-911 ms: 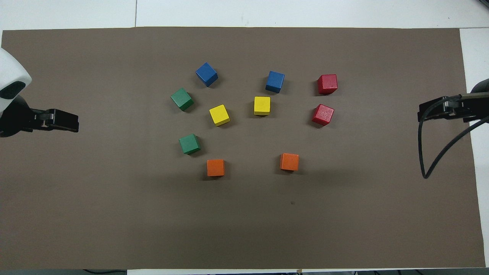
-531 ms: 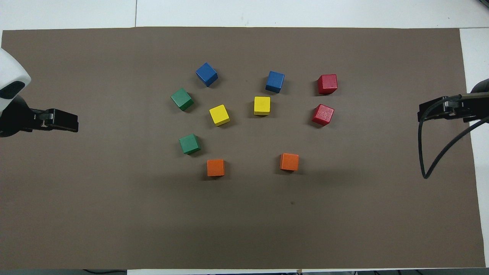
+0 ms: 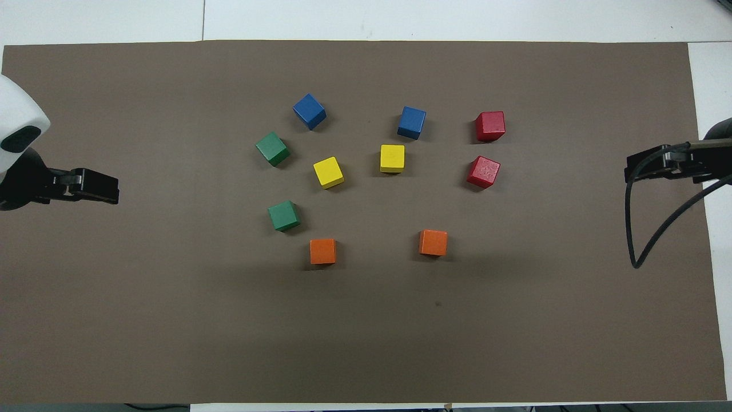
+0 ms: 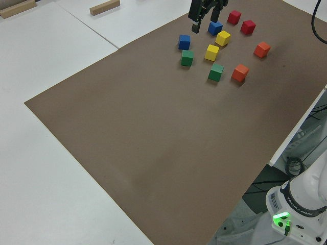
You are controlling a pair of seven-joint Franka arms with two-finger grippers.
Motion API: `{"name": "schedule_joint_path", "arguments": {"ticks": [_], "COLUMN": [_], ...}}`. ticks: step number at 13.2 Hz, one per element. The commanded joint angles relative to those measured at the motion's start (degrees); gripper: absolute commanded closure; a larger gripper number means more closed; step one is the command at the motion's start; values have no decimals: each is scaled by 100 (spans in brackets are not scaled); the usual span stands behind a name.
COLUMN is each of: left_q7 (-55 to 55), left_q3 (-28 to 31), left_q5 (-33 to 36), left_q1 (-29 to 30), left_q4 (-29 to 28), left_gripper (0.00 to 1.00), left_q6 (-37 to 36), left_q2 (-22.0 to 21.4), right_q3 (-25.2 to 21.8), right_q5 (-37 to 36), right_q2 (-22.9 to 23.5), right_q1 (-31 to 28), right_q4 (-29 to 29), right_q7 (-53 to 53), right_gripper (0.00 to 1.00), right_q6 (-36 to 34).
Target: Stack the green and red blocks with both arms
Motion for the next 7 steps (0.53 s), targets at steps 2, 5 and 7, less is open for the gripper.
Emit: {"name": "schedule_joint_path", "arguments": {"ticks": [2, 5, 7], "left_q7": [-1158, -2275, -2682], "left_q3": [-15, -15, -15], "left_q5": [-88, -289, -211], "left_q1": [-205, -496, -855], "left_q4": [-691, -596, 61], "left_gripper": [0, 0, 0], "left_q6": [857, 1533, 1491], "left_q2": [-116, 507, 1314], "right_q3": [31, 31, 40], "right_q5": [23, 23, 23], "right_q2": [-159, -168, -168], "right_q1": [-47, -20, -20], "right_q4": [-191, -218, -217], "right_q7": [-147, -94, -77], "right_gripper": [0, 0, 0], "right_q6": [27, 9, 9]}}
